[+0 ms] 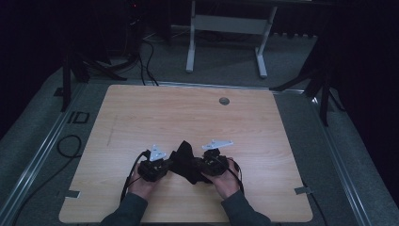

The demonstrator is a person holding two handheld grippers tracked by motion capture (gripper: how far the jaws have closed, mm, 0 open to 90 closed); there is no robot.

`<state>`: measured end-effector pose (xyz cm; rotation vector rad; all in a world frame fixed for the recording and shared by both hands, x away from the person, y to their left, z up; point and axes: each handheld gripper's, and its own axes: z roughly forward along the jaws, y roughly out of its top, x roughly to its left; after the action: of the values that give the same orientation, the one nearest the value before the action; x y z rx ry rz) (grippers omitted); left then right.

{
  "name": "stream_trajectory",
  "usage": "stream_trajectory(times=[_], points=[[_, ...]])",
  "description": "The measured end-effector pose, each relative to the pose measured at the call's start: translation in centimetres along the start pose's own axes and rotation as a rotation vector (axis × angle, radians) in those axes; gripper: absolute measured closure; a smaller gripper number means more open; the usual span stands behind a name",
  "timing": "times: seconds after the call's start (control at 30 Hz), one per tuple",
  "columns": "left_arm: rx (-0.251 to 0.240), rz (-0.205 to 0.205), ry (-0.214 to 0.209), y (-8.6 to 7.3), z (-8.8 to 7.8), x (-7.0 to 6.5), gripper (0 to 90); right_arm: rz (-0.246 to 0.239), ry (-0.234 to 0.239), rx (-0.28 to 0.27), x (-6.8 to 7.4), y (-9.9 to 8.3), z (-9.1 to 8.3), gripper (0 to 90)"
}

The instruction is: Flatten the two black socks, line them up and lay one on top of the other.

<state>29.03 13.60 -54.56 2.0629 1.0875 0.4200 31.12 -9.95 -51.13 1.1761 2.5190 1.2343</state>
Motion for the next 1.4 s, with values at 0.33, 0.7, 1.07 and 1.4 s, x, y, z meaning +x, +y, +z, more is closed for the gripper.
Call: stream_trajectory(times=[0.33,0.7,1.07,1.4], points=[[-0.05,-0.077,0.001,0.0,-2.1,2.1,80.5,-0.019,0.012,0.037,0.6,0.1,1.5,83.6],[-0.03,-0.068,-0.001,-0.1,-2.2,2.0,85.1,-0.027,0.023,0.085,1.1,-0.2,3.4,83.5],[0.009,-0.029,-0.005,-0.1,-1.2,1.1,86.2,-0.011,0.025,0.096,1.1,-0.3,4.0,83.4],[0.023,0.029,0.033,0.0,0.1,0.4,86.3,0.019,0.021,0.091,1.0,-0.3,4.1,83.3]])
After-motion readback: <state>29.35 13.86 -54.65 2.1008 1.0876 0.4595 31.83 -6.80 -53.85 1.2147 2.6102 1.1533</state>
